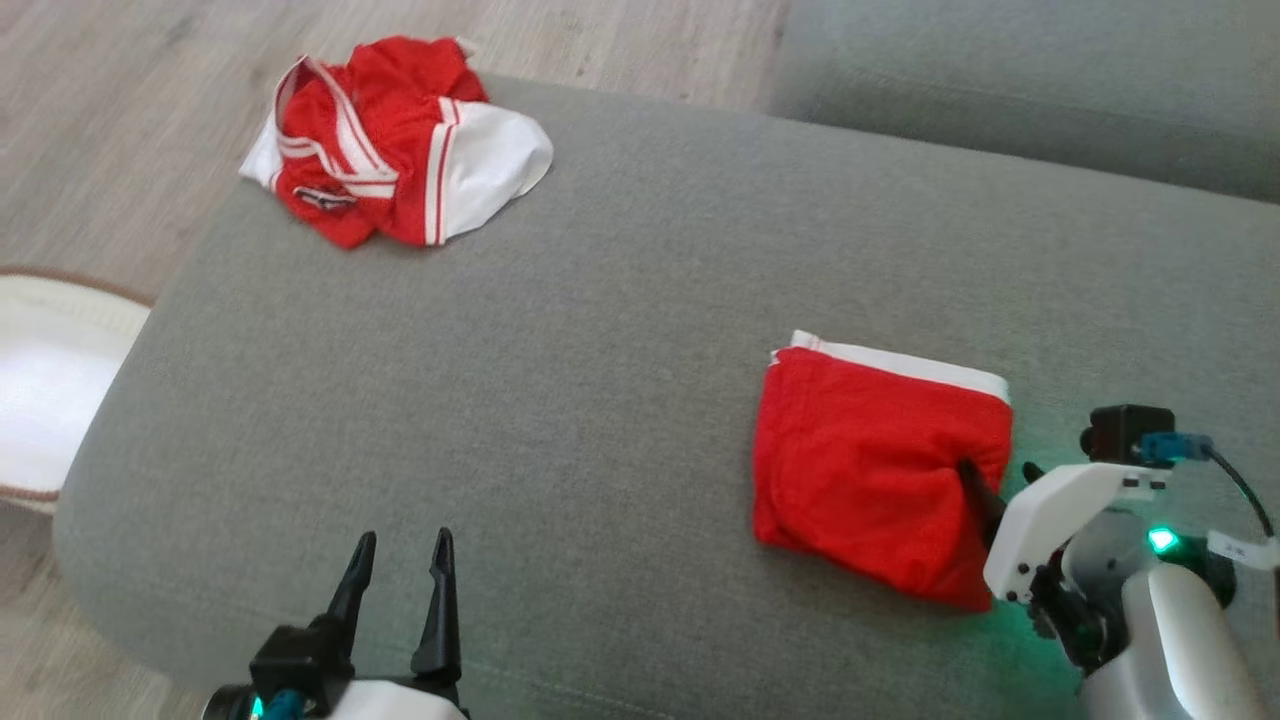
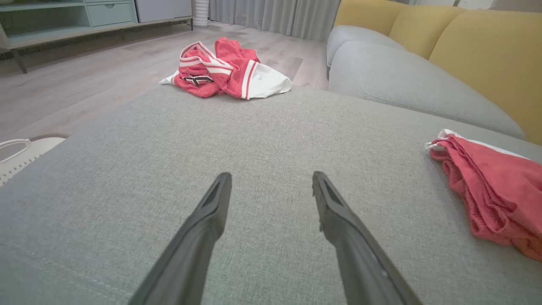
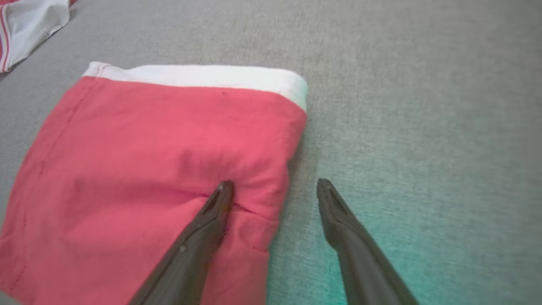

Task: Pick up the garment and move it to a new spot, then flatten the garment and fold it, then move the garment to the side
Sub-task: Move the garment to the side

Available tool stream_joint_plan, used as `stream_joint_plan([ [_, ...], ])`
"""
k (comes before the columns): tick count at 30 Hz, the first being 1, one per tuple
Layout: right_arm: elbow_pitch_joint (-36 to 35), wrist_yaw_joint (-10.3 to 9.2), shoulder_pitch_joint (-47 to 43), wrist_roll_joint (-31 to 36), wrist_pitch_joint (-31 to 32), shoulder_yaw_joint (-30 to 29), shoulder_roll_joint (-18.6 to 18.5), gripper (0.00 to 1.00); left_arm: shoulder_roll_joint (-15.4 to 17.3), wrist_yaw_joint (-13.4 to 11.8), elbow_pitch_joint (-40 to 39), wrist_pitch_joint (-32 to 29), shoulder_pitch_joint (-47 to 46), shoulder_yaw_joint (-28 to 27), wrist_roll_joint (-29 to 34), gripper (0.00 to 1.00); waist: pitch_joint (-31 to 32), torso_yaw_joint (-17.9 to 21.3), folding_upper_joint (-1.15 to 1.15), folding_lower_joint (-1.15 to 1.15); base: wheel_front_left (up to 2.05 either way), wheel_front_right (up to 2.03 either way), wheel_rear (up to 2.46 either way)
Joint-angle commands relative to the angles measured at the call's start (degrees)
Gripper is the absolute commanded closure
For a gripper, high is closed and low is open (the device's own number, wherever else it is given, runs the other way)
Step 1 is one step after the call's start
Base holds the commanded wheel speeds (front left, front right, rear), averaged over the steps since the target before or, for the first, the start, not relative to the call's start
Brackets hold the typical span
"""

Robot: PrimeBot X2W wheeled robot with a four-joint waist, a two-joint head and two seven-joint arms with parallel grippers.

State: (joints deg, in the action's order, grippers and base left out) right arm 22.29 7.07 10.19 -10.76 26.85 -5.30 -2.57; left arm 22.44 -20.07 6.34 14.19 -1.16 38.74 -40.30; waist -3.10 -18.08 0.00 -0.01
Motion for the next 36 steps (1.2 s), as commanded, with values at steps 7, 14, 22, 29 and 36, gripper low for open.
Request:
stream_joint_plan([
  [7,2.5,0.42,5.4,-3.4,2.6,2.9,-0.3,0.98,-0.2,0.3,-1.1,0.6,-4.0,-2.6,1.2,0.00,-2.9,-1.3,0.00,0.01,0.00,0.00,0.00],
  [14,0.8,0.42,9.0,-2.1,-0.9,3.3,-2.3,1.00,-0.9,1.1,-2.5,0.6,-6.2,-2.2,2.2,0.00,-5.7,3.6,0.00,0.01,0.00,0.00,0.00],
  [22,-3.4,0.42,13.1,0.0,-1.9,2.3,-6.4,1.00,-0.7,0.9,-5.2,0.6,-9.1,-2.6,3.6,0.00,-10.3,14.2,0.00,0.01,0.00,0.00,0.00],
  [29,-7.0,0.42,17.0,0.5,-2.2,1.2,-7.3,1.00,0.2,1.0,-6.9,-1.0,-14.0,-2.4,5.4,0.00,-15.9,25.3,0.00,0.01,0.00,0.00,0.00],
  [36,-8.0,0.42,18.9,2.3,-3.6,0.6,-7.2,1.00,0.5,1.3,-7.2,-2.6,-17.6,-1.8,6.7,0.00,-18.8,30.0,0.00,0.01,0.00,0.00,0.00],
])
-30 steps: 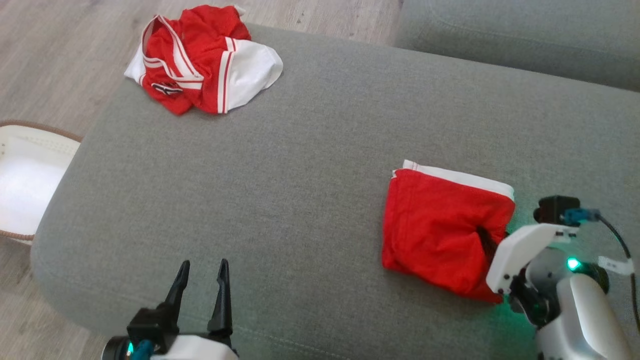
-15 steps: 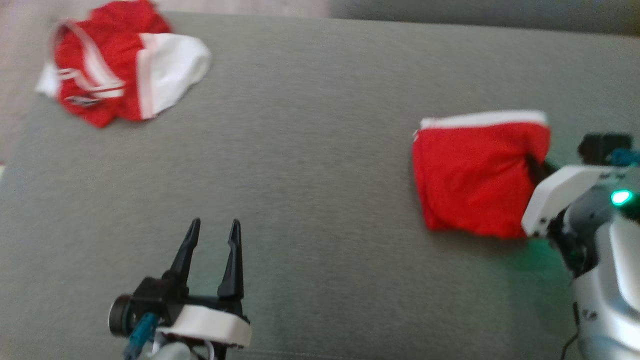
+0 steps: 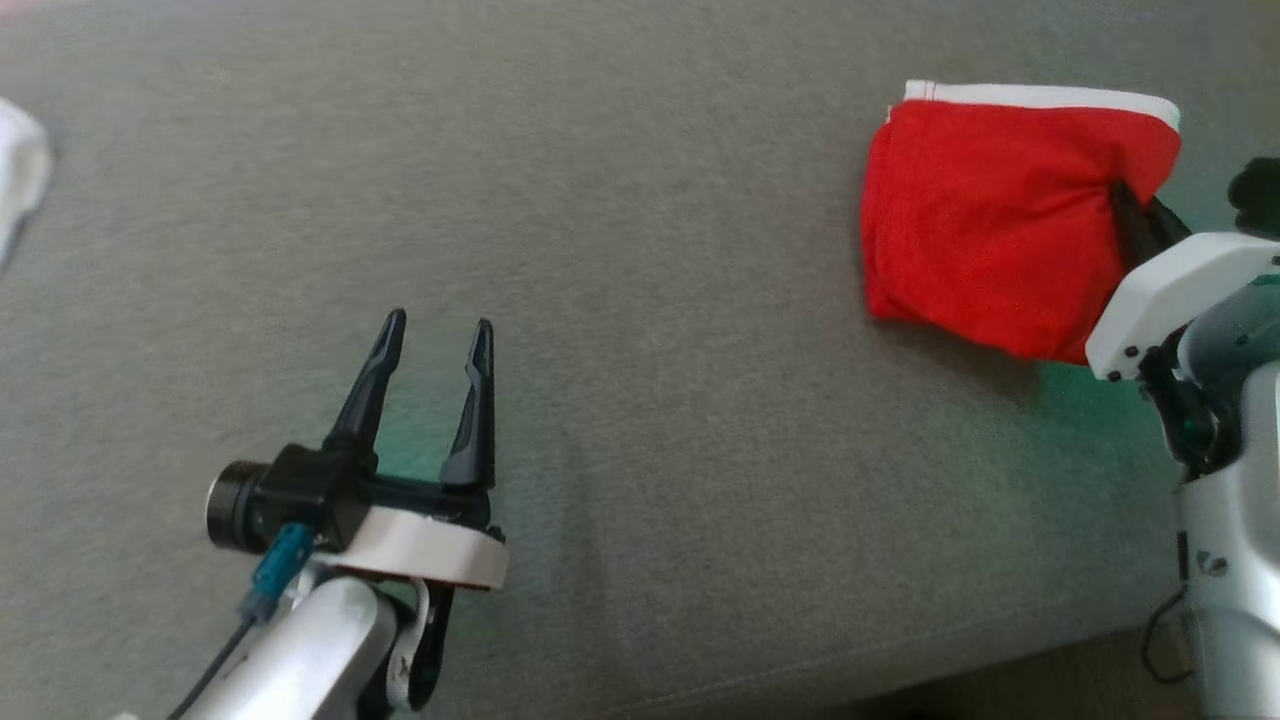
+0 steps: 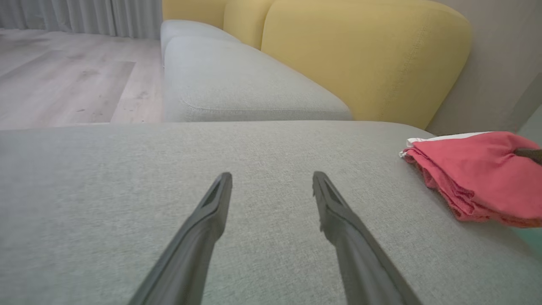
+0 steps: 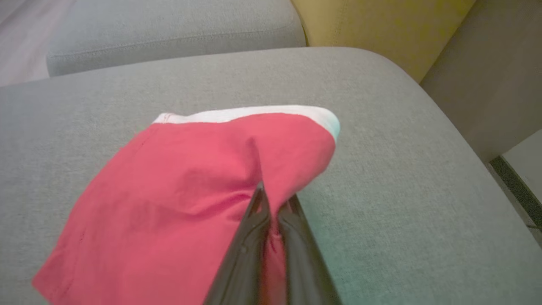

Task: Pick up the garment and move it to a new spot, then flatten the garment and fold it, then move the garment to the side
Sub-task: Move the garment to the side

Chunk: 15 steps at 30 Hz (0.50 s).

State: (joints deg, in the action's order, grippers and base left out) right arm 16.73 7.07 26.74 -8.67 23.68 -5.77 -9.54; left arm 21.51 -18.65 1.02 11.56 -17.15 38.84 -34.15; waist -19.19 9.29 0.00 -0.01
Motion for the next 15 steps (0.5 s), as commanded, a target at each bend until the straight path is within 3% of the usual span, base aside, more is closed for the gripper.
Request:
stream_joint_plan([
  [1,-2.5,0.42,2.7,0.2,-0.4,1.0,-0.3,1.00,1.5,-0.1,-1.9,-0.1,-1.8,-1.9,0.6,0.00,-3.0,2.7,0.00,0.01,0.00,0.00,0.00],
  [5,-1.7,0.42,5.9,1.6,0.5,1.3,-3.4,1.00,2.0,-0.4,-2.2,-0.6,-2.5,-1.9,0.9,0.00,-4.4,0.9,0.00,0.01,0.00,0.00,0.00],
  [15,5.0,0.42,13.7,6.4,2.2,-1.7,-16.9,1.00,2.8,-1.7,-3.7,-0.2,-2.5,-3.0,1.1,0.00,-8.2,-7.1,0.00,0.01,0.00,0.00,0.00],
])
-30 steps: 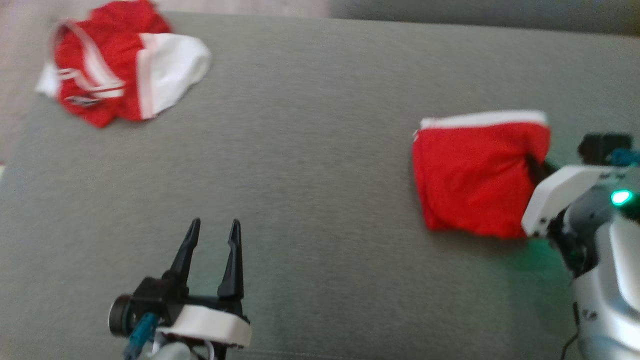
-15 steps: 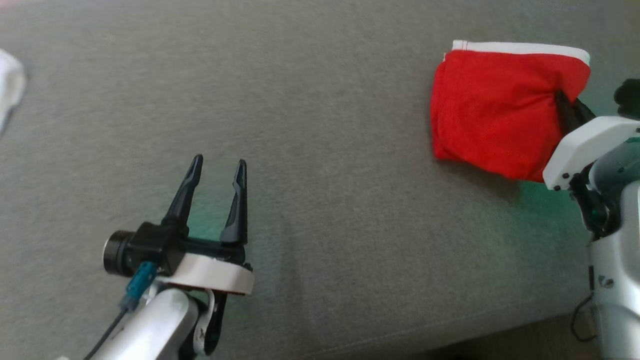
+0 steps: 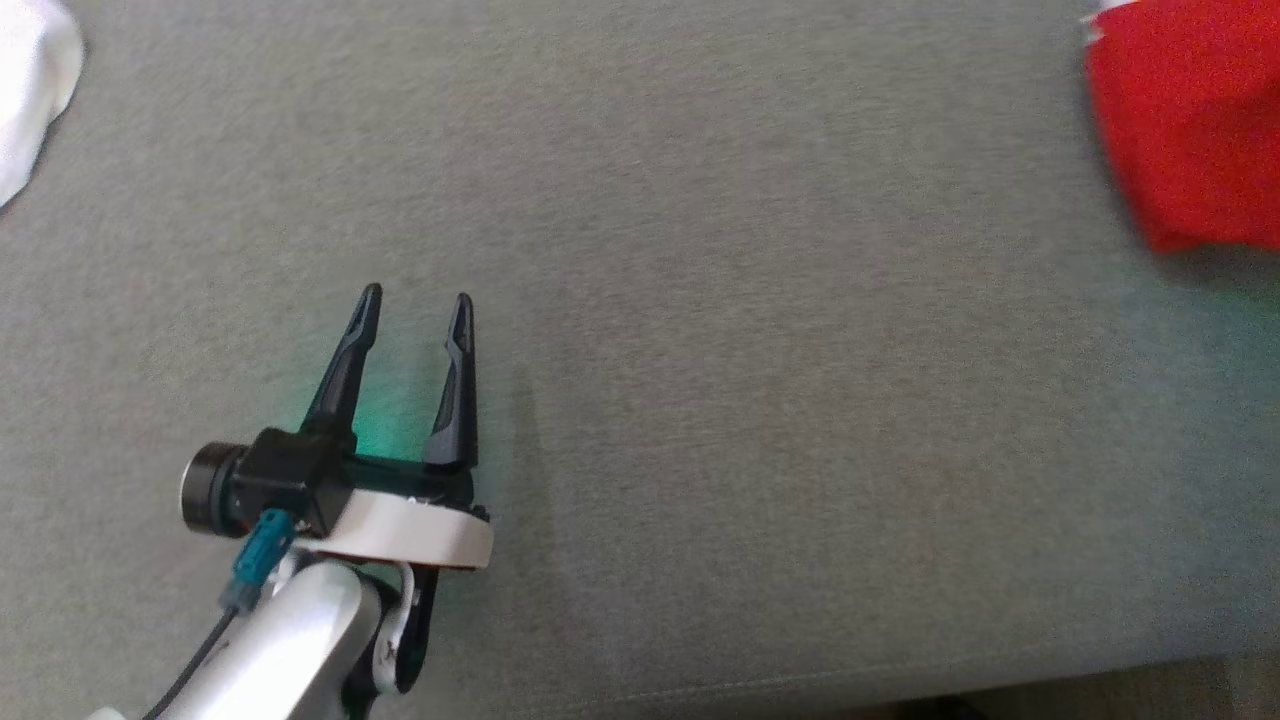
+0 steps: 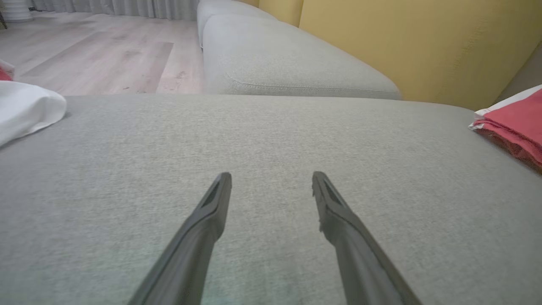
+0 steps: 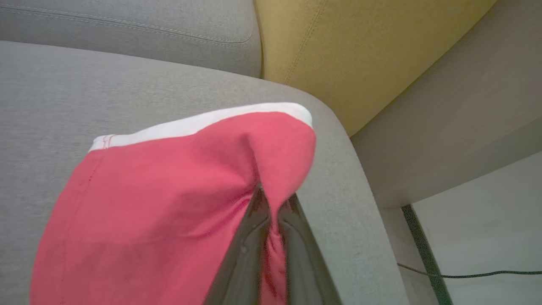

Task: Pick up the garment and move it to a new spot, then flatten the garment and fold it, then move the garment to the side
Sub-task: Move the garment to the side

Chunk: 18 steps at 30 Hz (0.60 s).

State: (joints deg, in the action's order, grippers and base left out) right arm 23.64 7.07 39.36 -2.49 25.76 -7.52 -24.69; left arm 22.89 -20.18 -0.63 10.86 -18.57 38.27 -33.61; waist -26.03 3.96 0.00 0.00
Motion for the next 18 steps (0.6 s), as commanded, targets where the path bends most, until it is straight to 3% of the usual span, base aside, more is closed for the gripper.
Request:
stream_joint_plan([
  [1,-1.3,0.42,1.7,0.5,0.1,-0.2,-3.0,1.00,1.5,-0.3,-2.1,0.6,-1.0,-2.5,0.5,0.00,-1.7,-2.4,0.00,0.00,0.00,0.00,0.00],
  [10,1.1,0.42,4.6,2.2,-0.3,-2.2,-7.2,1.00,1.4,-0.5,-2.4,1.1,-0.9,-2.6,0.6,0.00,-3.1,-4.3,0.00,0.00,0.00,0.00,0.00],
  [11,1.3,0.42,4.9,2.5,-0.3,-2.5,-7.2,0.59,1.3,-0.5,-2.4,1.1,-1.1,-2.5,0.6,0.00,-3.2,-4.3,0.00,0.00,0.00,0.00,0.00],
  [12,1.6,0.42,5.1,2.7,-0.4,-2.7,-7.1,0.00,1.3,-0.5,-2.3,1.1,-1.2,-2.4,0.7,0.00,-3.2,-4.2,0.00,0.00,0.00,0.00,0.00],
  [18,1.6,0.42,4.7,4.2,-2.0,-5.0,-5.1,0.00,1.1,-0.5,-2.0,0.9,-1.7,-2.1,0.8,0.00,-2.7,-3.6,0.00,0.00,0.00,0.00,0.00],
])
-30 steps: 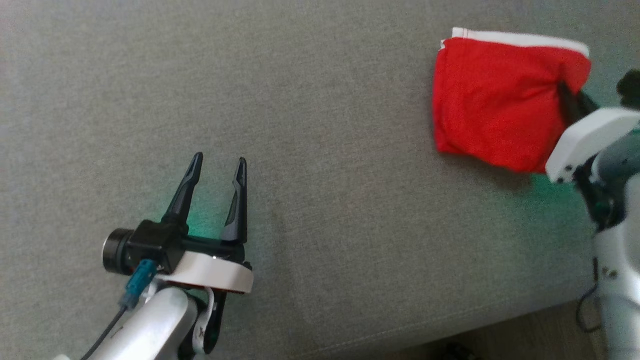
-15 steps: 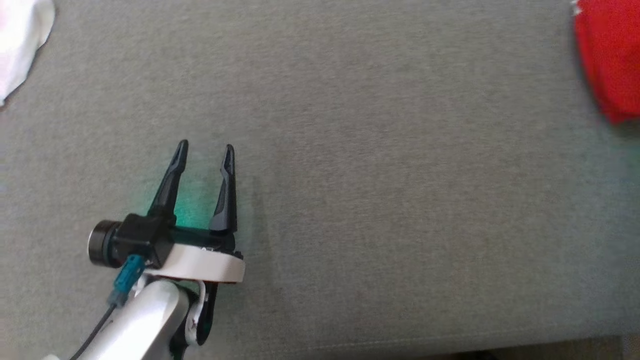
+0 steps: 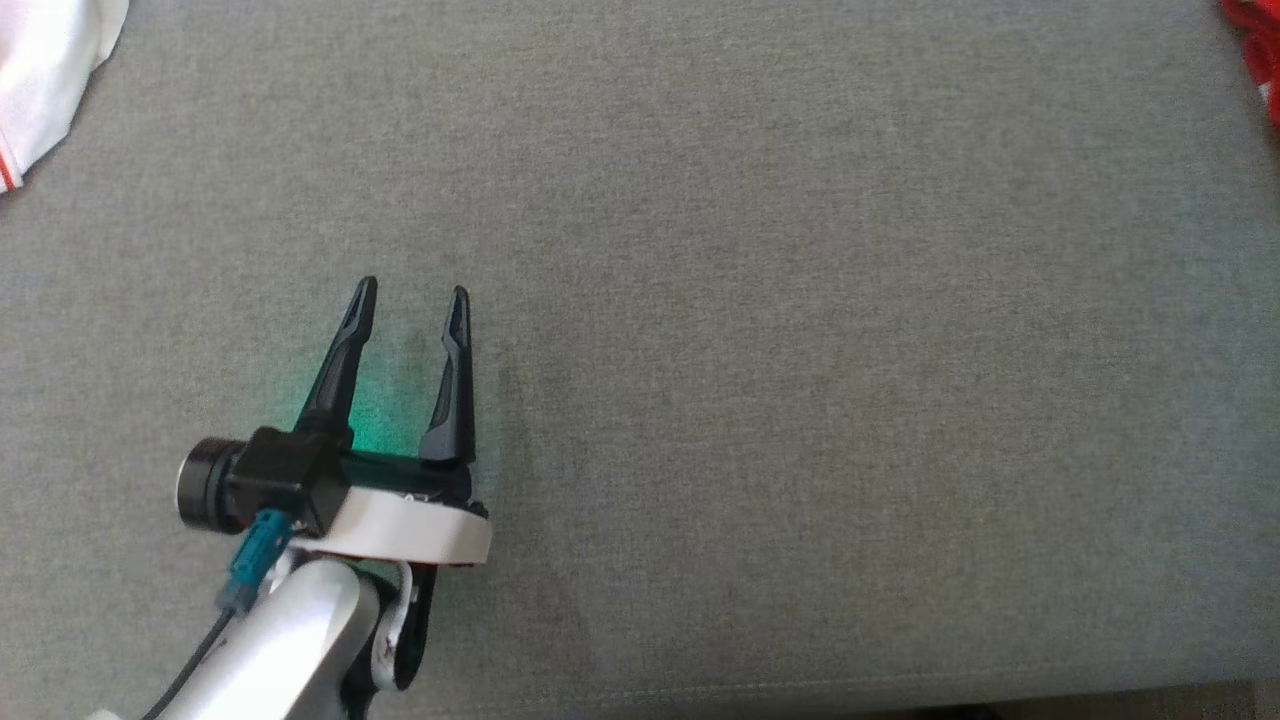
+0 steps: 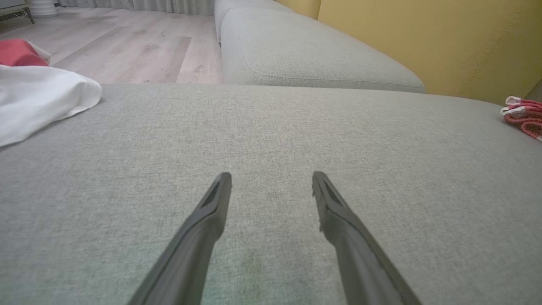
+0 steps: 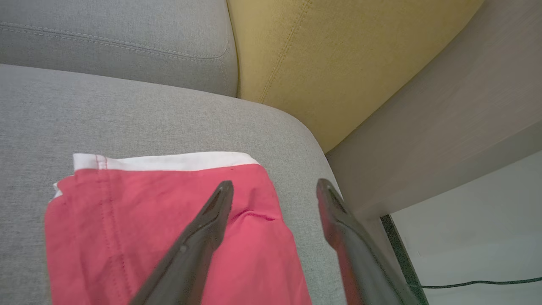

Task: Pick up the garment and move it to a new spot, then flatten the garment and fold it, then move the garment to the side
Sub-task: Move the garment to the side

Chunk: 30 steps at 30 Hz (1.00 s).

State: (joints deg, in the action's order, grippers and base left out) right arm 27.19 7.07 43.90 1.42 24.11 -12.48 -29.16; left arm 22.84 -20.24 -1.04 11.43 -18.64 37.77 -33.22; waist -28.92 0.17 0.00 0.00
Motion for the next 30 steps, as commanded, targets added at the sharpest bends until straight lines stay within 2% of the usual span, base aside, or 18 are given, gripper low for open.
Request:
stream_joint_plan([
  [1,-2.1,0.42,-0.1,0.4,-0.5,-0.1,-0.3,0.00,1.3,-0.4,-1.5,0.3,-1.6,-1.5,0.4,0.00,0.5,0.3,0.00,0.00,0.00,0.00,0.00],
  [8,-5.5,0.42,-1.5,-0.2,-2.3,1.9,2.9,0.00,1.2,-0.2,-0.5,0.3,-0.9,-1.2,-0.3,0.00,4.6,0.7,0.00,0.00,0.00,0.00,0.00],
  [16,-11.9,0.42,-6.8,-2.0,-6.2,4.8,9.8,0.00,0.6,0.2,2.7,1.7,1.6,-2.9,-2.7,0.00,13.6,-0.8,0.00,0.00,0.00,0.00,0.00],
  [25,-17.5,0.42,-22.4,-2.4,-13.5,8.8,21.3,0.00,0.3,0.3,7.0,3.0,9.6,-6.2,-6.5,0.00,25.7,-2.8,0.00,0.00,0.00,0.00,0.00],
  [30,-18.8,0.42,-31.9,-2.4,-18.0,9.9,25.1,0.00,0.5,0.5,8.1,3.3,14.8,-6.9,-7.7,0.00,30.1,-4.5,0.00,0.00,0.00,0.00,0.00],
])
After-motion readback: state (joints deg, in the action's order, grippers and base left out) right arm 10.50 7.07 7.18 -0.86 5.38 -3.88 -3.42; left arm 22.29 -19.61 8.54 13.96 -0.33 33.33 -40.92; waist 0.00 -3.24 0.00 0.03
